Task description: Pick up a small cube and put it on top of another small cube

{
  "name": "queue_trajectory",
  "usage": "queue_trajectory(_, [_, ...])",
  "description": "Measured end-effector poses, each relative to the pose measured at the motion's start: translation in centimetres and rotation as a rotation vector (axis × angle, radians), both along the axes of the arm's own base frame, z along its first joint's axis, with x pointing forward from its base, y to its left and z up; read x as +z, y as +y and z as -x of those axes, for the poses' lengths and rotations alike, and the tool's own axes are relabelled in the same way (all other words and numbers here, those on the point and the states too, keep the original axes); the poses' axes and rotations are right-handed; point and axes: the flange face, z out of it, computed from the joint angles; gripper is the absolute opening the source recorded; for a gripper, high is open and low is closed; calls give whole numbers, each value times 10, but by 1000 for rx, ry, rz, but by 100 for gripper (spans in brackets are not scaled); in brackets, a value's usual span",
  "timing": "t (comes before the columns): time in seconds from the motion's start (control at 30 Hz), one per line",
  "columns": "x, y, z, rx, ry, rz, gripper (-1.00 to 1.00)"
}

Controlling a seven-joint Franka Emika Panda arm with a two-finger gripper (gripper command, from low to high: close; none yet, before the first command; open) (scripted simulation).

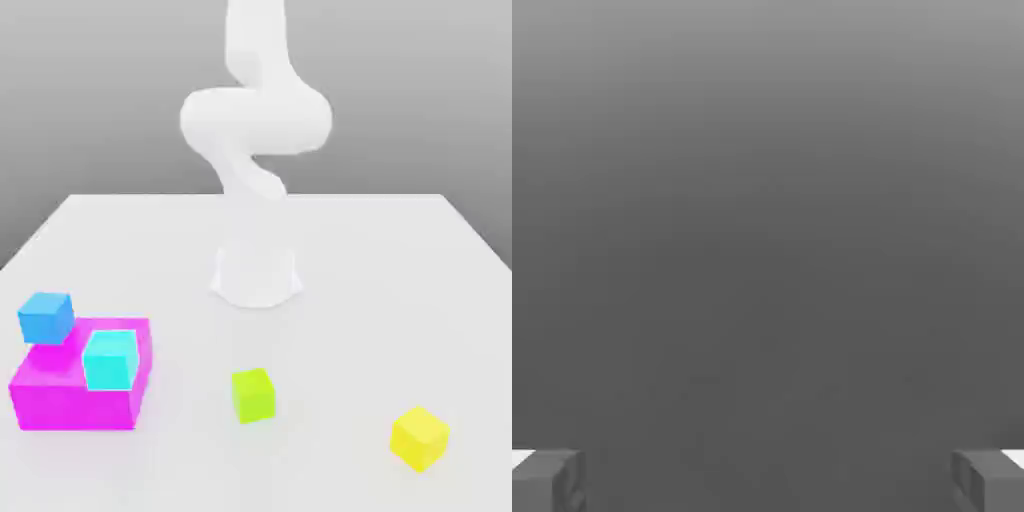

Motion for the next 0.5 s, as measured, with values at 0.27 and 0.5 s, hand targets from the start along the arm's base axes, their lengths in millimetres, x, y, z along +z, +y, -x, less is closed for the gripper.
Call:
queue_trajectory(0.27, [-199, -2, -48, 88, 285, 69, 0])
queue_trajectory(0.5, [-376, -5, -7, 192, 558, 96, 0])
